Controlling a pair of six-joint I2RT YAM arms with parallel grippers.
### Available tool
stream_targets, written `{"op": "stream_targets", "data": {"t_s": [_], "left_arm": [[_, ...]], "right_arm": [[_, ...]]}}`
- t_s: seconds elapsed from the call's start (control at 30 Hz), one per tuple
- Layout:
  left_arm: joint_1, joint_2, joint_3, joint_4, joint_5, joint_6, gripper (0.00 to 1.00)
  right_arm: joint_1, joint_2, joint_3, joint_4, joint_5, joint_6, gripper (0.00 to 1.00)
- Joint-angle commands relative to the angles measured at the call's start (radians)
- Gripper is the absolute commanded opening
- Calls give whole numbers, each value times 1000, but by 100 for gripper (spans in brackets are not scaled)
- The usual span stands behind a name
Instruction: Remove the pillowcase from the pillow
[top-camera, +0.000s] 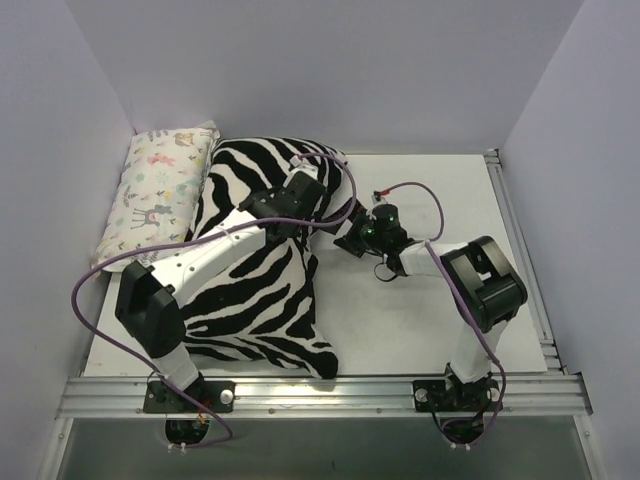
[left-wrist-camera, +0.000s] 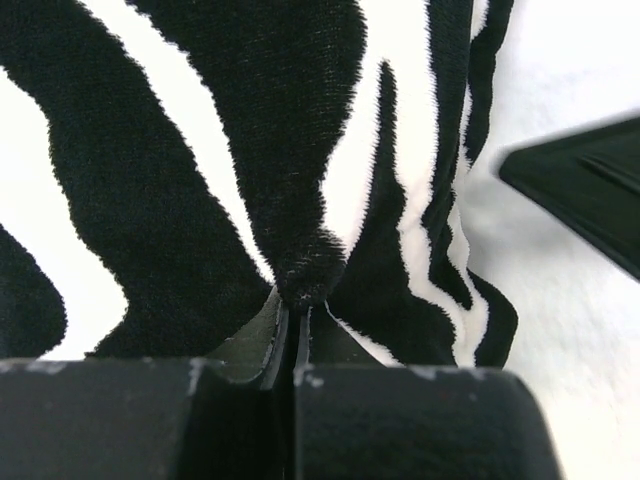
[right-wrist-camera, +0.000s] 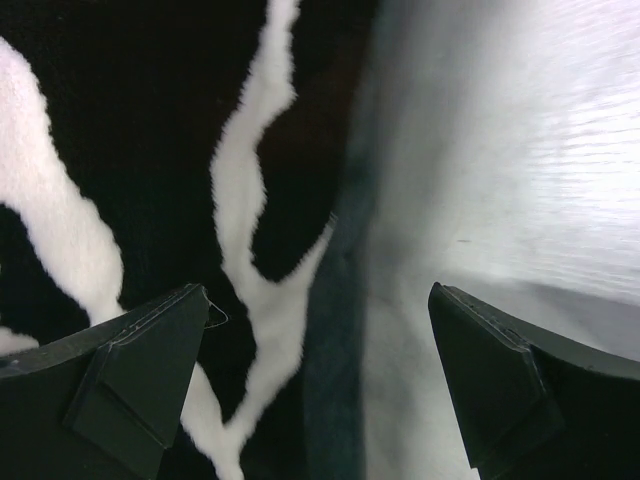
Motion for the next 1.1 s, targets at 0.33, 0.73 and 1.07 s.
{"op": "stream_targets", "data": {"t_s": [0.33, 0.73, 1.07], "left_arm": [[-59, -187, 48, -12, 179, -24, 0], [-57, -209, 97, -17, 183, 8, 0], [-42, -167, 212, -5, 240, -9, 0]], "right_arm": [[94, -99, -101, 213, 243, 39, 79], [150, -525, -132, -119, 418, -171, 0], [342, -917, 82, -558, 597, -435, 0]]}}
